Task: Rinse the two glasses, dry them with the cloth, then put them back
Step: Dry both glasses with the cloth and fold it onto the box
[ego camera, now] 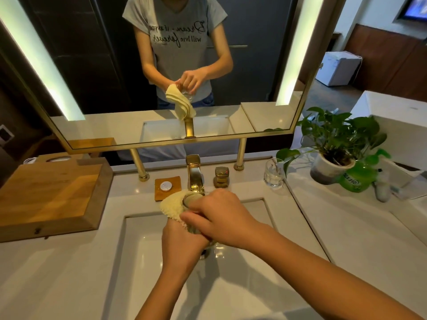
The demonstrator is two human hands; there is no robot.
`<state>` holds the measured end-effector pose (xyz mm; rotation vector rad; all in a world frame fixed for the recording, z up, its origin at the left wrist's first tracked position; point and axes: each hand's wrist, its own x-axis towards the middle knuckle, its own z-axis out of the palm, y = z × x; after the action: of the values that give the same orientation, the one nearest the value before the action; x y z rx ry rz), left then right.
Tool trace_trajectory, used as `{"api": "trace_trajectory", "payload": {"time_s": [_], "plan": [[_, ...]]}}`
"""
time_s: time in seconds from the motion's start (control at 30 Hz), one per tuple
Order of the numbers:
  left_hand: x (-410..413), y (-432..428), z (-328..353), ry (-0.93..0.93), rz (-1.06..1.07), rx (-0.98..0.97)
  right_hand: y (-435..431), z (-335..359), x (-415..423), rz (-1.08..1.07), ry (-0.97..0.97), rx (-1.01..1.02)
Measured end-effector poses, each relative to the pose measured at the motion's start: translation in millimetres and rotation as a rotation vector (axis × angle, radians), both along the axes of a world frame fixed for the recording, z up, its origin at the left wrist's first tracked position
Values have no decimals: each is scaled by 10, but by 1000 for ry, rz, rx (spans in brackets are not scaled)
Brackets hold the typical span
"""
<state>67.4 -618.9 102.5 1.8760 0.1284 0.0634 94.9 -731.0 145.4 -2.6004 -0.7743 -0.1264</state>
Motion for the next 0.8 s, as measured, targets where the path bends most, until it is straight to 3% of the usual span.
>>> {"api": "trace_trajectory", "payload": {"time_s": [0.17, 0.33, 0.4, 0.43, 0.53, 0.63, 0.67, 0.8], "plan": [[-13, 215, 189, 85, -250, -277, -10, 7, 35, 42, 247, 425], [1, 439, 157, 416, -658, -1031, -5, 112, 63, 200, 450, 727], [-17, 462, 119, 426, -710, -1110, 11, 141, 80, 220, 479, 721], [0, 500, 88, 477, -695, -1088, 7, 158, 89, 219, 492, 703], [-17, 564, 131, 411, -487, -717, -48, 154, 124, 169, 551, 551], [-66, 496, 232, 197, -372, -10, -15, 121, 121, 96, 609, 314], [-83, 464, 251, 143, -349, 146, 26, 101, 109, 97, 638, 297], [-49, 527, 227, 141, -398, 170, 148, 94, 80, 115, 682, 383]]}}
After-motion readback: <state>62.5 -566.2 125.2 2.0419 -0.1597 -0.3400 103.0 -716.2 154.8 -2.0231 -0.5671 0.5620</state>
